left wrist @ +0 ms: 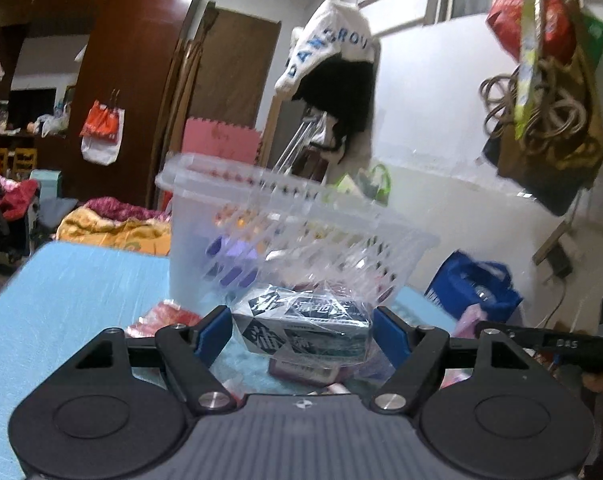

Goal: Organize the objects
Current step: 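Carry both held packs over the basket and open both tools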

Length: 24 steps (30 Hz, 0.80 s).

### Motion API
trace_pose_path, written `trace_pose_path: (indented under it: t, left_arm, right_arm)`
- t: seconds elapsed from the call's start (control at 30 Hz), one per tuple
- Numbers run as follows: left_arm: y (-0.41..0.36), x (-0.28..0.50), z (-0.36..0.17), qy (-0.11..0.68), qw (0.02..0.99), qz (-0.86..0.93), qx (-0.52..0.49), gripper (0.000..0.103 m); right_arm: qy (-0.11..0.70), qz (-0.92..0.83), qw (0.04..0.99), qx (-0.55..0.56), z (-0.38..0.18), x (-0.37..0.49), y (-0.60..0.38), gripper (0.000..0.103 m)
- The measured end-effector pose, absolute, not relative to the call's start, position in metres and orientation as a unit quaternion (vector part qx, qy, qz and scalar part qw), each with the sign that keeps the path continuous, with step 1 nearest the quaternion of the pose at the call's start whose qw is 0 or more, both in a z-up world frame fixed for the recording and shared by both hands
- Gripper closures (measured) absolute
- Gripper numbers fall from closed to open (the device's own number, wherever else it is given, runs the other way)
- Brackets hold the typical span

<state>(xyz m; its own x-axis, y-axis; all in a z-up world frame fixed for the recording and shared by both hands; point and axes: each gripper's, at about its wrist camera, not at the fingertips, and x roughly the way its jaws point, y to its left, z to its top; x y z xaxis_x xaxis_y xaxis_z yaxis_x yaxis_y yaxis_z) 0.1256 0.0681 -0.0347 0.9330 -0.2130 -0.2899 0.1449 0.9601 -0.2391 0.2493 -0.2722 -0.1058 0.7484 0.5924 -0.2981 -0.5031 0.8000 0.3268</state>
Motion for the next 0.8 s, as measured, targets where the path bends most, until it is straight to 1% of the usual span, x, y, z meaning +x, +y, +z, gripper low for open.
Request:
trace_pose_path:
  t: [0.13, 0.23, 0.33, 0.43, 0.57, 0.8]
  left_arm:
    - [0.068, 0.111, -0.011, 0.131, 0.98, -0.1, -0.113, 0.023]
    - [0.064, 0.114, 0.019, 0.108, 0.985, -0.097, -0.097, 0.023]
    - [0.058, 0.136, 0.05, 0.1, 0.987, -0.089, -0.087, 0.023]
    - [0.055, 0.172, 0.074, 0.113, 0.987, -0.063, -0.093, 0.023]
    - [0.058, 0.212, 0.085, 0.139, 0.984, -0.032, -0.106, 0.023]
    - [0.06, 0.234, 0.077, 0.161, 0.981, -0.005, -0.104, 0.023]
  right_arm:
    - [0.168, 0.309, 0.93, 0.11, -0.082, 0.237, -0.265, 0.03]
    - [0.135, 0.321, 0.933, 0.092, -0.048, 0.231, -0.249, 0.03]
    - [0.116, 0.327, 0.935, 0.072, -0.009, 0.242, -0.221, 0.03]
    - [0.121, 0.315, 0.94, 0.046, 0.014, 0.266, -0.189, 0.03]
    - [0.154, 0.309, 0.938, 0.028, 0.019, 0.301, -0.16, 0.03]
    - [0.175, 0.304, 0.936, 0.018, 0.011, 0.312, -0.156, 0.029]
